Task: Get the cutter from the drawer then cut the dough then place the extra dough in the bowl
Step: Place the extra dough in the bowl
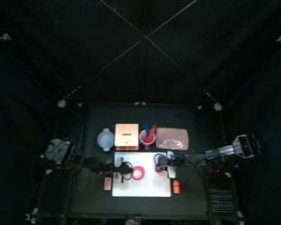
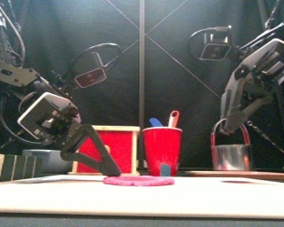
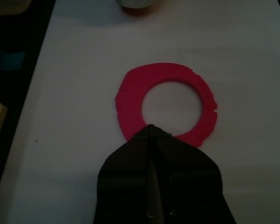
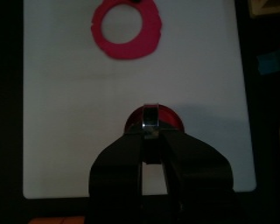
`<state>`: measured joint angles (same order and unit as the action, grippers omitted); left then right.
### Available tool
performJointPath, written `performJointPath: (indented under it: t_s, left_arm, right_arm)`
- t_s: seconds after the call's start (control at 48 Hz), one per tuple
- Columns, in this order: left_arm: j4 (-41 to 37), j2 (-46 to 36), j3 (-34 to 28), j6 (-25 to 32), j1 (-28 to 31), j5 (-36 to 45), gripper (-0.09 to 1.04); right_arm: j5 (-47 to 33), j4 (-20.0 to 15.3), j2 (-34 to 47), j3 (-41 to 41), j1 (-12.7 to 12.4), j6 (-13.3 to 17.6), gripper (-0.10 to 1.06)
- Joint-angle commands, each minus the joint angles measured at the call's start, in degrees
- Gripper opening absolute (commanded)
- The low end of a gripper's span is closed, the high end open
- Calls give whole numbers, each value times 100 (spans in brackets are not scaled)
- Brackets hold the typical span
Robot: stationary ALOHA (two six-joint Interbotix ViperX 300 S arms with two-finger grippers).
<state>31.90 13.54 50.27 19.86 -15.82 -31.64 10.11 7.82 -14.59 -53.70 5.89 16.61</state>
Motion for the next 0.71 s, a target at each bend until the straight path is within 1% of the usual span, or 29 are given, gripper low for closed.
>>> performJointPath:
  t_s: [0.021,0.146,0.312,0.458,0.521,0.708]
  left_arm:
    - [18,-281,-35,0,18,-26,41]
    - [26,-404,-53,-9,26,-35,43]
    - [26,-589,-79,-9,26,-44,45]
    - [26,-721,-70,0,53,-44,50]
    - [26,-756,-70,0,70,-62,54]
    - [18,-791,-97,9,220,-62,67]
  right_arm:
    - [-88,97,158,18,-53,-18,47]
    - [-88,158,378,62,-44,0,53]
    - [-105,149,404,141,-44,26,73]
    - [-97,123,343,185,-35,26,85]
    - [-105,123,299,211,-44,26,87]
    - [-105,149,176,325,-44,26,88]
